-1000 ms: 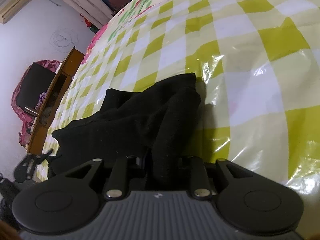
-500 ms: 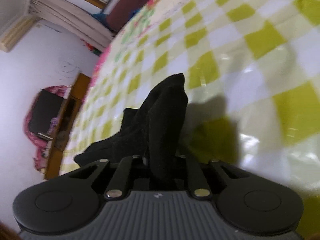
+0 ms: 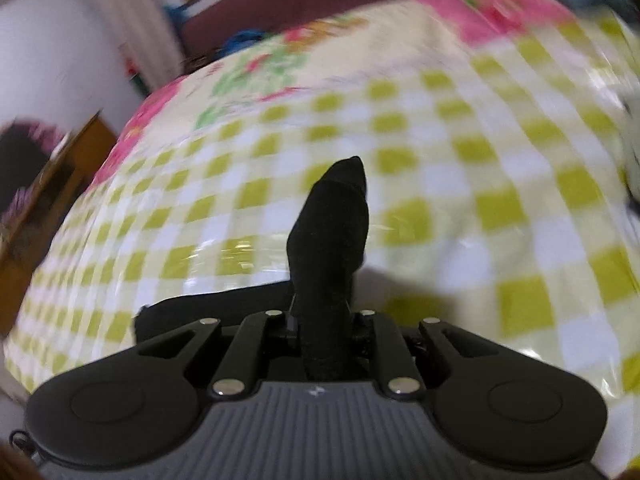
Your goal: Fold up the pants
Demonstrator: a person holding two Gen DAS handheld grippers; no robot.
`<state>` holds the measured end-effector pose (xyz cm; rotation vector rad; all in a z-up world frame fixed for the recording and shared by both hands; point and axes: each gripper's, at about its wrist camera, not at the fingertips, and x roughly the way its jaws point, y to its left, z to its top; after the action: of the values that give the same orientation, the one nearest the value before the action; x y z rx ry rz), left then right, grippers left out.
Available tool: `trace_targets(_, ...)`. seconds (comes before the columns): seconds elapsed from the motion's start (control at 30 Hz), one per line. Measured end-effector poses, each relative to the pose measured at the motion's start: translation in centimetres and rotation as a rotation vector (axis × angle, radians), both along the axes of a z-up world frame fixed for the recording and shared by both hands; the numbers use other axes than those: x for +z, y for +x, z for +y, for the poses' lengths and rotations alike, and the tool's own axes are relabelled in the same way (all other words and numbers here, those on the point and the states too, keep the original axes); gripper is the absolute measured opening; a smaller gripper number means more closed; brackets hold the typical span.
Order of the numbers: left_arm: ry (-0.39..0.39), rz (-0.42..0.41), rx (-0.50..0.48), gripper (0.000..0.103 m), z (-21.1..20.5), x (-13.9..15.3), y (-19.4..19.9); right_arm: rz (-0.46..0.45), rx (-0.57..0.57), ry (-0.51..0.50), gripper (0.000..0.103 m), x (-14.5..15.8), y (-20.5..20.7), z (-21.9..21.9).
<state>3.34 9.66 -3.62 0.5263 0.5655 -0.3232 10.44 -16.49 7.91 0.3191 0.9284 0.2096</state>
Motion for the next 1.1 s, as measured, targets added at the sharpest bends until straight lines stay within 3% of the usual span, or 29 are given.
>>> trace_targets(0.17,-0.031,-0.035,0.022,0.031,-0.2,-0.4,-0.7,-0.023,0.142,-0.037,0.017,0.0,0.4,10.6)
trace_targets(0.4,-0.053,-0.039,0.023,0.034,1.0,-0.3,-1.9,0.055,0.312,-0.212,0.024,-6.5,-0.9,23.0)
trace_targets(0.5,-0.08,-0.039,0.027,0.034,1.9,-0.4,-2.1,0.019,0.327,-0.268,0.024,-6.7,-2.1,24.1)
trace_targets(0.73,-0.052,-0.071,0.01,0.034,1.4,-0.7,-2.6,0.056,0.281,-0.211,0.024,-5.5,-1.0,24.2)
trace_targets(0.8,-0.067,-0.065,0.006,0.034,1.5,-0.9,-2.9,0.055,0.289,-0.218,0.028,-5.3,-0.9,25.0)
trace_targets(0.87,-0.074,-0.06,-0.002,0.034,1.6,-0.5,-2.9,0.063,0.333,-0.151,0.047,-5.2,-1.0,25.4)
trace_targets(1.0,-0.083,-0.063,-0.02,0.039,2.7,0.3,-4.5,0.096,0.514,0.088,0.048,-3.5,-1.7,24.8)
trace_targets(1.1,-0.192,-0.022,0.007,0.046,5.2,1.7,-6.8,0.008,0.479,0.086,0.049,-1.5,-2.6,22.0)
